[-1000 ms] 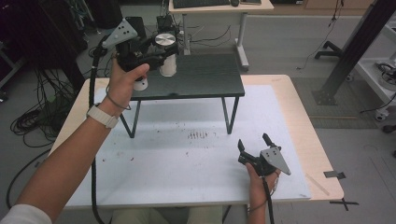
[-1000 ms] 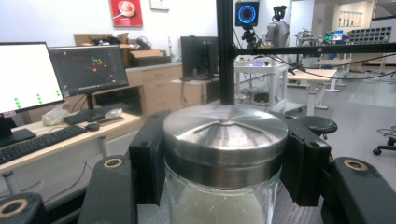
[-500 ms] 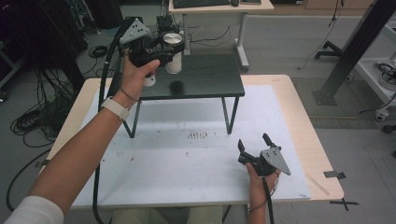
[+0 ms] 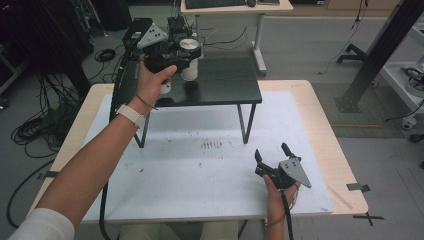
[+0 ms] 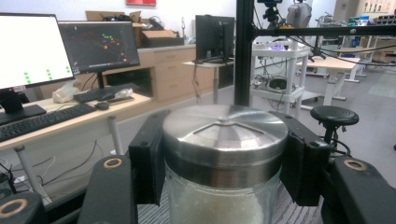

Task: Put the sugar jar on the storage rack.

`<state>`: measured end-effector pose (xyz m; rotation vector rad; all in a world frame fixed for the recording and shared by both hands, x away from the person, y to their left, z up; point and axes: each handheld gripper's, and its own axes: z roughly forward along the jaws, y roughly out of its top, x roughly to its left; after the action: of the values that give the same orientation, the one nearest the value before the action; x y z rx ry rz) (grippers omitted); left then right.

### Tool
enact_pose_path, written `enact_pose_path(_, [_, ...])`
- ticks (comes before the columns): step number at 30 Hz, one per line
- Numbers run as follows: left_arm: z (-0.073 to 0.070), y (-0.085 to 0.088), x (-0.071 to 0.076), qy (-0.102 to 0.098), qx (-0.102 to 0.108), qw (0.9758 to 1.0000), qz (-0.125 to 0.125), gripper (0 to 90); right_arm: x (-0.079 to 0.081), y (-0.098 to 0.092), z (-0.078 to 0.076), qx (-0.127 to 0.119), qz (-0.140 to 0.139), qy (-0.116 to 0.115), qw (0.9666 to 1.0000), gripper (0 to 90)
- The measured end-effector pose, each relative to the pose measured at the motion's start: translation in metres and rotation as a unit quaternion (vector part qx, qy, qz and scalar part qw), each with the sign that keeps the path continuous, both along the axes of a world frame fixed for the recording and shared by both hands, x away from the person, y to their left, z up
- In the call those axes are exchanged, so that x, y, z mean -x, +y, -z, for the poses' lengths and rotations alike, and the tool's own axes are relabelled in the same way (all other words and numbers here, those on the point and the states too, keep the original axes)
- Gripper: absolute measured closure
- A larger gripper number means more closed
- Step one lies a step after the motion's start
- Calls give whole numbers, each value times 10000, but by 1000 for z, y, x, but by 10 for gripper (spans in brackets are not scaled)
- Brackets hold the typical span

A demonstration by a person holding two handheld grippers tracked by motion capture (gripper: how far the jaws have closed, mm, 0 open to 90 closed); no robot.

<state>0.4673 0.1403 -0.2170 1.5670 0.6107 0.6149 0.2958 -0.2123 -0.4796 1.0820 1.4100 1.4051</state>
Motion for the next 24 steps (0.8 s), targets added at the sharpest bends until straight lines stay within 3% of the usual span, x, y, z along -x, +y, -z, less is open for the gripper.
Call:
enact_pose_path(16, [16,-4,-1,33,-81,10000,-30,421,0,0,0,-4,3,-8,10000,66])
enact_pose_path(24, [18,-2,0,42,28,10000,-30,421,0,0,0,6,6,-16,10000,66])
